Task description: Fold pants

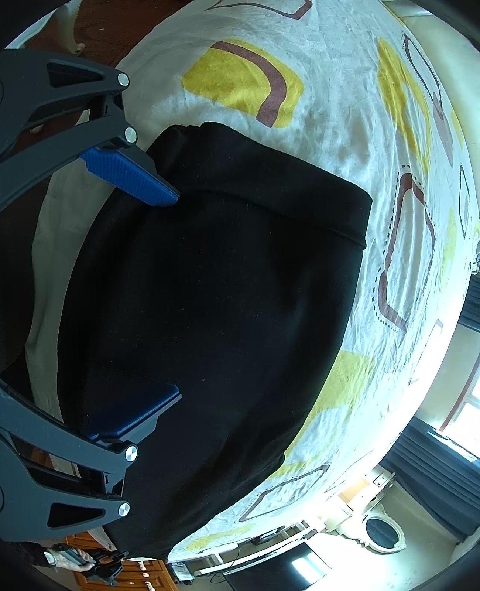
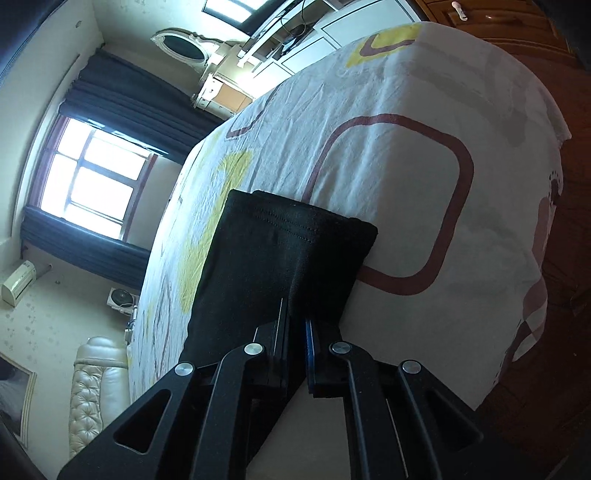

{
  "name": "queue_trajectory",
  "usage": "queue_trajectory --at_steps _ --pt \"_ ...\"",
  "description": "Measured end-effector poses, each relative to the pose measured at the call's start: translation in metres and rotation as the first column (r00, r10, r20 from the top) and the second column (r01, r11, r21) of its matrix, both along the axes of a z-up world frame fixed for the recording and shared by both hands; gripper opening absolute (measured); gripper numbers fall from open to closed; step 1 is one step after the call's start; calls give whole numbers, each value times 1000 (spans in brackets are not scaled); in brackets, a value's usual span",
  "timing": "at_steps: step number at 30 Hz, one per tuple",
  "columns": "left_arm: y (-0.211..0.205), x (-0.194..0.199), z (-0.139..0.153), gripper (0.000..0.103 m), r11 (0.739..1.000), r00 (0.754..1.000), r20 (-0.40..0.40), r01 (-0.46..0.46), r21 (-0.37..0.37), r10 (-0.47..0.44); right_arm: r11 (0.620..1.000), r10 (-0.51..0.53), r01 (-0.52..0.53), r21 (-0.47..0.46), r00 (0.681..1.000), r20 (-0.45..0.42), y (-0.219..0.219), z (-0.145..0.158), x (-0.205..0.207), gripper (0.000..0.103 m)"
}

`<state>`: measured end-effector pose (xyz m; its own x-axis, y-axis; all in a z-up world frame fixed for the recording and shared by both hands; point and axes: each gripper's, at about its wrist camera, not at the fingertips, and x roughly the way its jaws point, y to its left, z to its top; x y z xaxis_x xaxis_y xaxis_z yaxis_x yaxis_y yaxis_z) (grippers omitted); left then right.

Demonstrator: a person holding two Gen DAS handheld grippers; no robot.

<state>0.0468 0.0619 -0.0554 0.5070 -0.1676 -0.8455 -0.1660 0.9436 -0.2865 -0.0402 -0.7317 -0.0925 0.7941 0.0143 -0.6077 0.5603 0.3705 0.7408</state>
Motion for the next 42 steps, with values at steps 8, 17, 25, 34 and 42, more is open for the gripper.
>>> queue_trajectory --at_steps 8,17,25,34,42 --pt "2 0 -1 98 1000 1000 6 1 -15 -1 984 104 -119 132 988 114 44 -1 6 32" --pt "5 -2 1 98 999 1000 7 -10 -43 10 975 218 -219 37 976 26 78 4 25 8" --pt "4 -5 5 98 999 1000 11 -10 -44 11 975 195 -200 95 979 55 69 -10 16 9" --pt "1 -4 4 98 1000 1000 8 2 -18 -2 906 306 -347 241 932 192 128 -13 36 32" --pt "3 -4 4 98 999 1000 11 -9 -41 9 862 439 -464 206 885 156 175 -12 54 10"
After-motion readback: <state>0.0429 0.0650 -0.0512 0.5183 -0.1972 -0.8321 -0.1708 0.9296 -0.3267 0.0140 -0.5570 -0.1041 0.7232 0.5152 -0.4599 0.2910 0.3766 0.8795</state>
